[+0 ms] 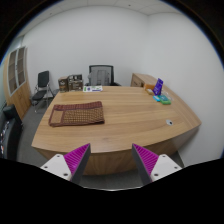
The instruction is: Fold towel
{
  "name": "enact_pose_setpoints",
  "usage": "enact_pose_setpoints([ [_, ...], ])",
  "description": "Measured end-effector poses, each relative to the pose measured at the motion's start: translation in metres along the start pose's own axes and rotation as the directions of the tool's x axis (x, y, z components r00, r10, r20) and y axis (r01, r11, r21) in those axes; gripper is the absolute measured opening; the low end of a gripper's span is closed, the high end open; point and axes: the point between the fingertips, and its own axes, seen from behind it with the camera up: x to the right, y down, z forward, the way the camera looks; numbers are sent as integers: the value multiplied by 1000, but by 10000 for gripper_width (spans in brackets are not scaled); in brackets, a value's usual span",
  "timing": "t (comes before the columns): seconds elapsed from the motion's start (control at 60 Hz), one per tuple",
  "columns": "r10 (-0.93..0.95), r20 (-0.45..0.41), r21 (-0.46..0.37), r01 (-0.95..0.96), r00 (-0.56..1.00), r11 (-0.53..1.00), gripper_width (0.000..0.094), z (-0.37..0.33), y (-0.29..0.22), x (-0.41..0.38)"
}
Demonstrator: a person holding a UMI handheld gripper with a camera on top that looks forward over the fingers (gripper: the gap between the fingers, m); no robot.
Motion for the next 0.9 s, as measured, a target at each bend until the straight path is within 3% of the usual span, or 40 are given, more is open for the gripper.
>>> enact_pose_setpoints([
  [0.133, -7, 105, 7, 6, 994, 1000, 859, 35, 1, -113],
  [0.35, 5, 218, 40, -14, 976, 999, 861, 118, -38, -284],
  [0.667, -71, 191, 16, 70, 979, 997, 843, 278, -73, -391],
  [0.817, -70, 170, -61, 82, 983, 995, 664, 322, -61, -397],
  [0.9, -141, 114, -40, 146, 983, 988, 401, 328, -66, -385],
])
